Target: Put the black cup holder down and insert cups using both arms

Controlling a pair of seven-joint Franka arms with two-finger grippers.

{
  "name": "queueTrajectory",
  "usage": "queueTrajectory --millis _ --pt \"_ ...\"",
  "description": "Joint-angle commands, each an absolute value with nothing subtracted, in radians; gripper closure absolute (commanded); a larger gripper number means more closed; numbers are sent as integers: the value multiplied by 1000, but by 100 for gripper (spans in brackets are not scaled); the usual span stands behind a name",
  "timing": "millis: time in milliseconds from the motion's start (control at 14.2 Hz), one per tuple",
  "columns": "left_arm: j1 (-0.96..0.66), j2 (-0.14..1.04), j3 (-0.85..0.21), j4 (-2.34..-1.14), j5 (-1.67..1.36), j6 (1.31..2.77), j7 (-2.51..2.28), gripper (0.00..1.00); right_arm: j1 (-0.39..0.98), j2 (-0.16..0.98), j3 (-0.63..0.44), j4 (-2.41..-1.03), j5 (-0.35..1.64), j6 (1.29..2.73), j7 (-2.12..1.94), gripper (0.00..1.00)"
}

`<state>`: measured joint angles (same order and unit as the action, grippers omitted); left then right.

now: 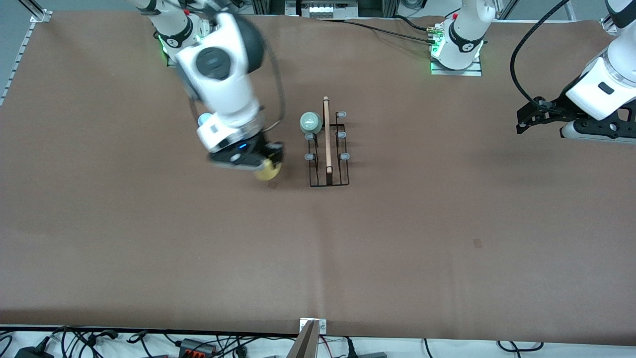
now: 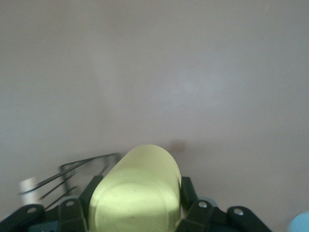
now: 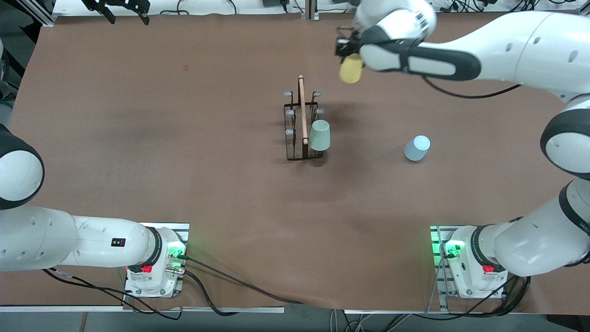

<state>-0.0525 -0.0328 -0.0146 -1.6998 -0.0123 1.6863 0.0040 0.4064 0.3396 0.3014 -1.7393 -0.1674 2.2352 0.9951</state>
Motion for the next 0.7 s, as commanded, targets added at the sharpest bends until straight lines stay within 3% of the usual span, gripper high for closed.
queueTrajectory --millis 0,493,564,634 --pt "-57 -32 -11 -1687 -5 1674 -3 0 478 408 293 -1661 -179 2237 1144 94" --pt "-57 -29 -11 -1681 -5 1674 -5 0 529 509 293 -1655 -307 2318 1226 94" --pt "-57 -29 -11 -1681 -6 1674 -5 0 531 521 293 -1655 -308 2335 1232 92" --pt "-57 -29 -11 -1681 -5 1674 -5 0 531 529 293 -1655 -308 2353 1232 80"
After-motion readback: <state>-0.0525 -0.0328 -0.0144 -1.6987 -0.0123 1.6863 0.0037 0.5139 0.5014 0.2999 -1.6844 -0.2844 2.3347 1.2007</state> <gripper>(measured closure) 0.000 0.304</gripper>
